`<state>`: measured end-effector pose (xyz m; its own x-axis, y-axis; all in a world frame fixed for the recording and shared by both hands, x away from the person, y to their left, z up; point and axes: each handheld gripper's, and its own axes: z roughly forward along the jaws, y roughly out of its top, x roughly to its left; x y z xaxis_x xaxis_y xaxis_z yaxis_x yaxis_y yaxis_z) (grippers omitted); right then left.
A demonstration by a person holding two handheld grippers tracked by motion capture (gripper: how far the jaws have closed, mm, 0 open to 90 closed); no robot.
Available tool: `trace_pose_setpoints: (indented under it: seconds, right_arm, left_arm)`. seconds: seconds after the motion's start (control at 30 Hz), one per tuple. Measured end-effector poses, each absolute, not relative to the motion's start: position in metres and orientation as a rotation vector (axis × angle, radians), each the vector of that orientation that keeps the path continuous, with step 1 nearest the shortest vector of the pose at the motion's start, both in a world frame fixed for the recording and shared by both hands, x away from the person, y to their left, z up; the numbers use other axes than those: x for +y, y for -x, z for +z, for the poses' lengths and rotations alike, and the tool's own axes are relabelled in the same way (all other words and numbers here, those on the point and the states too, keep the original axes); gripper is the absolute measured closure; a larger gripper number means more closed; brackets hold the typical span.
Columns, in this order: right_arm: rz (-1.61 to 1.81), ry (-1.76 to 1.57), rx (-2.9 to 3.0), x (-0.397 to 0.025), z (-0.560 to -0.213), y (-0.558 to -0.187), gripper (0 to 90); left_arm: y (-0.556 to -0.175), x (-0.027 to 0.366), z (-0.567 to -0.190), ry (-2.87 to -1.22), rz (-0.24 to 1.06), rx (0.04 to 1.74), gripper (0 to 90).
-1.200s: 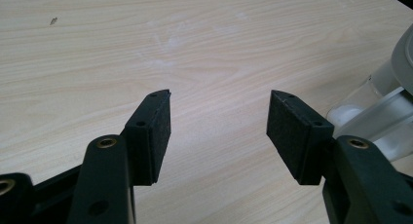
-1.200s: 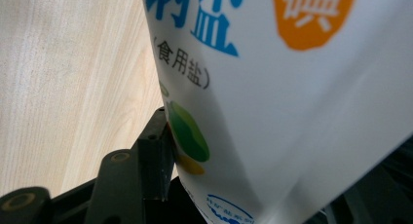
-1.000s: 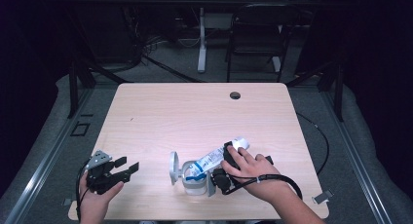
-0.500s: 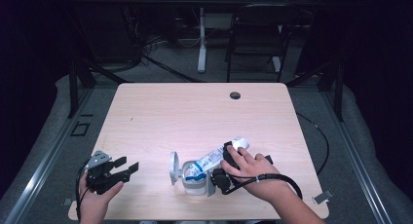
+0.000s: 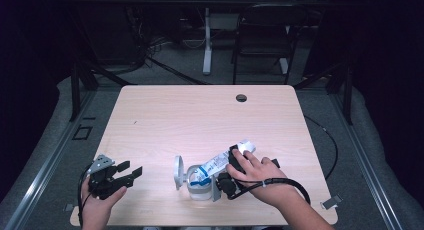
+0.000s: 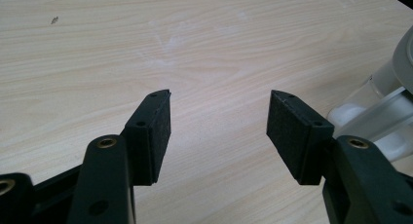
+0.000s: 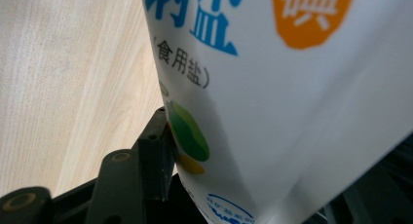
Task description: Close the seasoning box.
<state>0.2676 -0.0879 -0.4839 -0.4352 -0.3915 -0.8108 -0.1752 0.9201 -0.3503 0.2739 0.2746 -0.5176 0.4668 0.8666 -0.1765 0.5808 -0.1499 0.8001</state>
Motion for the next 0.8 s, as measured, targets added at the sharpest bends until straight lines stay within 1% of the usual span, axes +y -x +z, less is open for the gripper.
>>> trace_pose_setpoints:
  seconds: [0.8]
  right_arm:
    - [-0.260, 0.418, 2.024, -0.0874, -0.4835, -0.2678, 44.6]
  left_arm:
    - [-0.2743, 0.2745, -0.5183, -1.850, 0.412, 1.219, 42.5]
